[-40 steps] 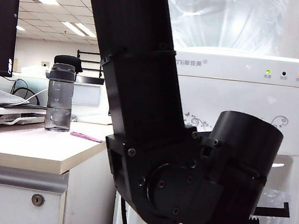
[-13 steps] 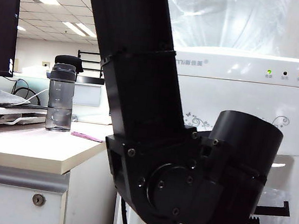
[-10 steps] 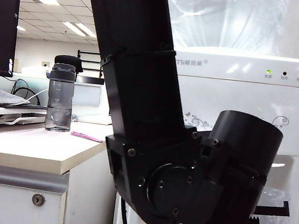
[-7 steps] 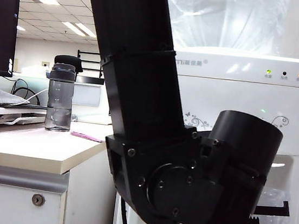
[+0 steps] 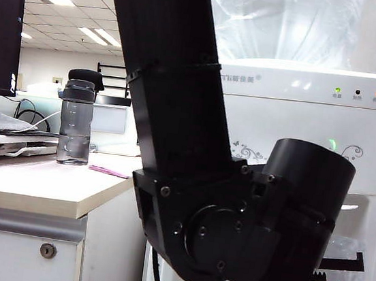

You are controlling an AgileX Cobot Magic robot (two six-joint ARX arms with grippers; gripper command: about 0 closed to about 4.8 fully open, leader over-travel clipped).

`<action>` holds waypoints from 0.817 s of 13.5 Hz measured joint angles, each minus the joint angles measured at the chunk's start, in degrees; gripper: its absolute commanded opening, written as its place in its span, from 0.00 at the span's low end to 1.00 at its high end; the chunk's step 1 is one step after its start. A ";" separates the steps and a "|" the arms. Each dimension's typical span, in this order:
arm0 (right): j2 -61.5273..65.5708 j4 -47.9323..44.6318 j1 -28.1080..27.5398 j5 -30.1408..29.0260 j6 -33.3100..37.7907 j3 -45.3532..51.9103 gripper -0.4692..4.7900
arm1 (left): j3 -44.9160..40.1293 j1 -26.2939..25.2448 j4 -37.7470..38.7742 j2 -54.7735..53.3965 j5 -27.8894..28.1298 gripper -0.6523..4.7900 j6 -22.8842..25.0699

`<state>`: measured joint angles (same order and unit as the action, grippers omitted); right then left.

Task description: Pick up the plastic mug from the left desk, go to the cold water outlet of the water dispenser, press the vertical switch to get some water, then put the mug back on the desk.

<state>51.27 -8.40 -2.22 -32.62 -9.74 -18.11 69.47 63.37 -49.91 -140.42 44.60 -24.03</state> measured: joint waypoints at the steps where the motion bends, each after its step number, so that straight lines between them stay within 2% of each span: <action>1: 2.03 -1.57 0.24 -0.15 -0.63 0.00 0.09 | 0.00 0.00 0.00 0.00 0.00 0.11 0.00; 4: 7.15 -4.96 0.50 -0.50 -2.97 0.00 0.09 | 0.00 0.00 0.00 0.00 -0.17 0.11 -0.02; 7: 9.55 -6.25 0.52 -1.14 -11.41 0.00 0.09 | -0.02 0.02 -0.02 0.00 -0.68 0.11 0.00; 11: 10.71 -6.60 0.55 -1.22 -15.37 0.00 0.09 | -0.02 0.02 -0.02 0.00 -0.85 0.11 0.00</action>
<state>61.98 -15.00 -1.67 -33.85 -25.10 -18.11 69.45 63.40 -49.93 -140.42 43.75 -24.03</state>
